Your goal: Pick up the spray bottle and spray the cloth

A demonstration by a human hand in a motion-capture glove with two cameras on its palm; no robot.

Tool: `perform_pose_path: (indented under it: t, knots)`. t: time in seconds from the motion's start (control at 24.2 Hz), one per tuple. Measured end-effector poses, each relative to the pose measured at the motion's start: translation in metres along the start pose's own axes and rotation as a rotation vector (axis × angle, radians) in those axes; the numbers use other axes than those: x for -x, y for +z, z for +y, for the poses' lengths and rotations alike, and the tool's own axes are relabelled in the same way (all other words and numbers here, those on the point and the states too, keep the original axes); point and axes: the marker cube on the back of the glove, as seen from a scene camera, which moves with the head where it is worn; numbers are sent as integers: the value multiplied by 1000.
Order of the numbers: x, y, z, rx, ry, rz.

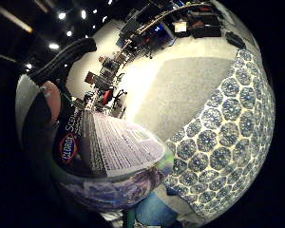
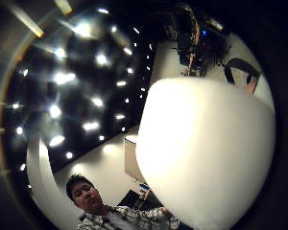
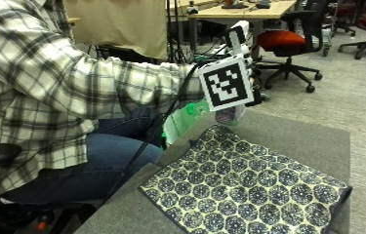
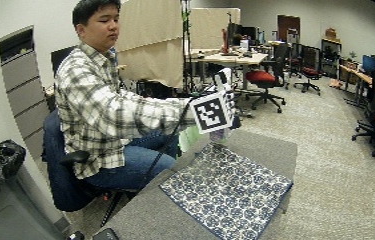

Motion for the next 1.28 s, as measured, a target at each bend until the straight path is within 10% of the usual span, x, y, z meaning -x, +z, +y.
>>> perform_pose_path:
  t: [1.28]
  knots:
    - [-55,87,-6,147,-10,123]
